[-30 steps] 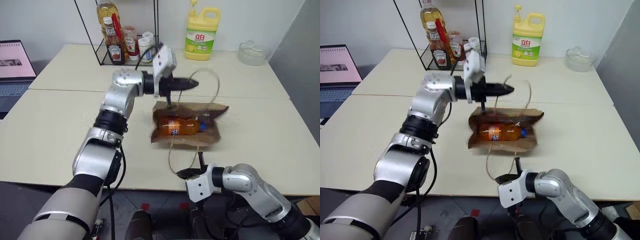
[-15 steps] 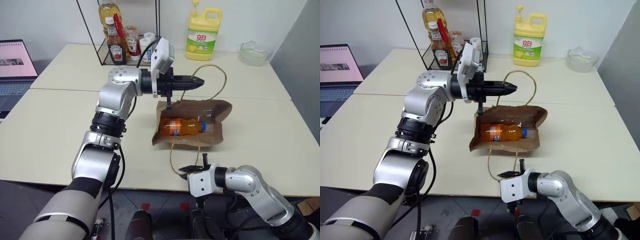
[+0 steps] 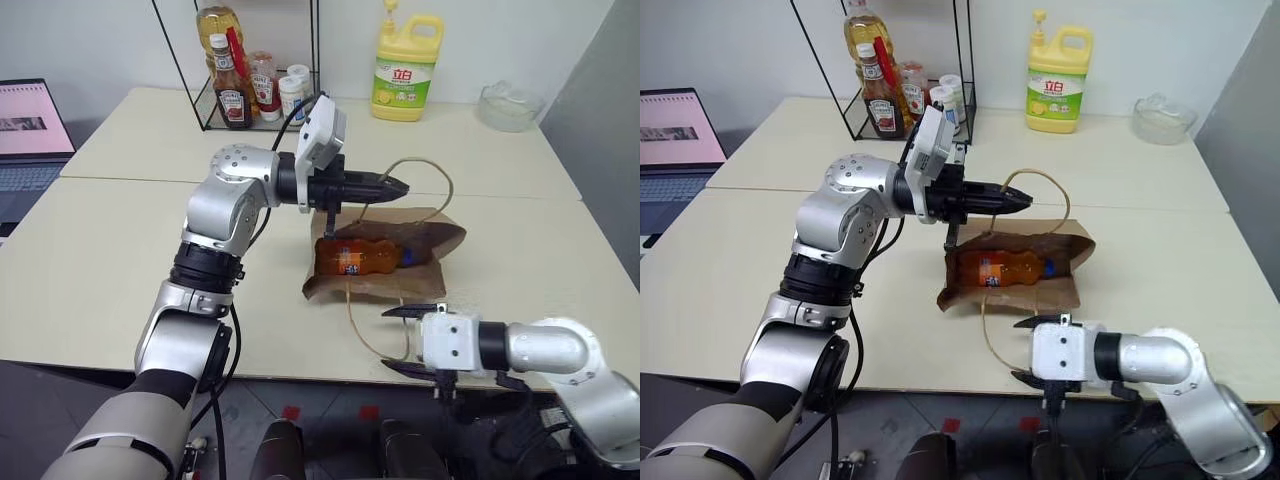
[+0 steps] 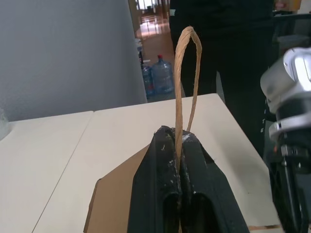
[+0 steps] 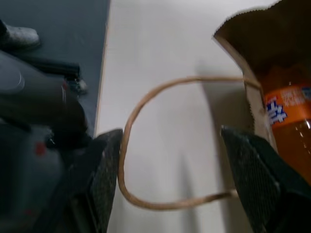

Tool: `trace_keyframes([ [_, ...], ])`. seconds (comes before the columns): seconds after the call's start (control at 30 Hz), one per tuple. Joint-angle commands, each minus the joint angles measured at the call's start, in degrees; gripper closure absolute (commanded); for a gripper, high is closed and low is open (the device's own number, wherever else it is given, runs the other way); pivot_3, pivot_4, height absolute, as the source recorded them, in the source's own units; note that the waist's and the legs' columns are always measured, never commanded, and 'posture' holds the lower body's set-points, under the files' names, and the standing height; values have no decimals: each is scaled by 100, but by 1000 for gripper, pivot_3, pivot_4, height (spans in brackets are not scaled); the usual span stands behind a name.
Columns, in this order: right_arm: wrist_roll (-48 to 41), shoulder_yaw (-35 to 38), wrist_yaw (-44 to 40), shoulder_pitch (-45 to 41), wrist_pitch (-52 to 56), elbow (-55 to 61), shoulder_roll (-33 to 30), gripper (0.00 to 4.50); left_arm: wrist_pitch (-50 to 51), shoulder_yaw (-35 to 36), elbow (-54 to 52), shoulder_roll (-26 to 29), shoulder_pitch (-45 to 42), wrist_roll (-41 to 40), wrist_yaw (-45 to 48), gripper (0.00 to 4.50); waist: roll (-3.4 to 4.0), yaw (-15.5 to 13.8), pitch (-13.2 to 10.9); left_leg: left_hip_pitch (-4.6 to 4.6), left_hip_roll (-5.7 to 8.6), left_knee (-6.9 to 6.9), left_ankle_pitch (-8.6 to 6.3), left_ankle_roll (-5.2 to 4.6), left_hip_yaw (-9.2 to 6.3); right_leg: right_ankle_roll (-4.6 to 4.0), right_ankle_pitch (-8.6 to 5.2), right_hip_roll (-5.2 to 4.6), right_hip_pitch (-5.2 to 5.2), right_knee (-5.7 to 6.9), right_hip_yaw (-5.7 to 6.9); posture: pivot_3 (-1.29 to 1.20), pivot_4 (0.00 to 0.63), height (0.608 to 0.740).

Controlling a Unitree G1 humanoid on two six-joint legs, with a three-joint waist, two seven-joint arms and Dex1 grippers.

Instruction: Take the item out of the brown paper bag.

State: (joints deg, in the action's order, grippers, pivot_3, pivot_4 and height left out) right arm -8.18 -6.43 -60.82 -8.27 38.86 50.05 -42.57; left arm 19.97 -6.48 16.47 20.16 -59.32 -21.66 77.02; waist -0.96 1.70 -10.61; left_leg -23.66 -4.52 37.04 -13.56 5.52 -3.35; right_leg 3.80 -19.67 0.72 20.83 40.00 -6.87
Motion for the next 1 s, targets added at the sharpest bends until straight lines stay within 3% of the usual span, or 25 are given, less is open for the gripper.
trace_keyframes([
  [0.03,-1555,1017,-109,-681,1330,616,-37,1148,-77,18,-151,-5,-67,-93,40,4500,0,1,0,0,0,0,0,0,0,0,0,0,0,0,0,0,150,740],
  [0.13,-2532,1455,114,-1391,2146,519,5,1148,-97,5,-104,-34,-71,-94,48,4500,0,4,0,0,-1,-2,0,-1,-2,0,0,1,0,0,2,0,150,740],
  [0.23,-2793,1338,504,-1913,2432,191,69,1148,-146,13,-22,-61,-90,-76,14,4500,1,8,0,-3,0,-4,0,-1,-2,0,0,0,3,-3,2,0,150,740],
  [0.5,-804,-827,1747,-2575,1240,-1134,-19,1148,-115,104,194,-73,-202,-111,-49,4500,1,18,0,-27,1,-3,-1,-2,2,0,0,1,39,1,-4,0,150,740],
  [0.67,-43,-1616,2048,-2748,875,-1723,141,1148,-68,173,278,-75,-274,-136,-107,4500,1,16,0,-35,0,-4,0,-1,3,-1,0,0,51,1,-5,0,150,740],
  [0.83,525,-1986,2140,-2984,780,-2031,194,26,-123,166,379,-72,-331,-131,-127,4500,2,18,-1,-35,0,-4,0,-1,3,-1,0,0,51,2,-4,0,150,740],
  [1.0,1058,-2427,2141,-3312,856,-2332,341,26,-180,152,470,-109,-389,-123,-133,4500,2,20,-1,-35,0,-4,0,-1,2,-1,0,0,52,3,-4,0,150,740],
])
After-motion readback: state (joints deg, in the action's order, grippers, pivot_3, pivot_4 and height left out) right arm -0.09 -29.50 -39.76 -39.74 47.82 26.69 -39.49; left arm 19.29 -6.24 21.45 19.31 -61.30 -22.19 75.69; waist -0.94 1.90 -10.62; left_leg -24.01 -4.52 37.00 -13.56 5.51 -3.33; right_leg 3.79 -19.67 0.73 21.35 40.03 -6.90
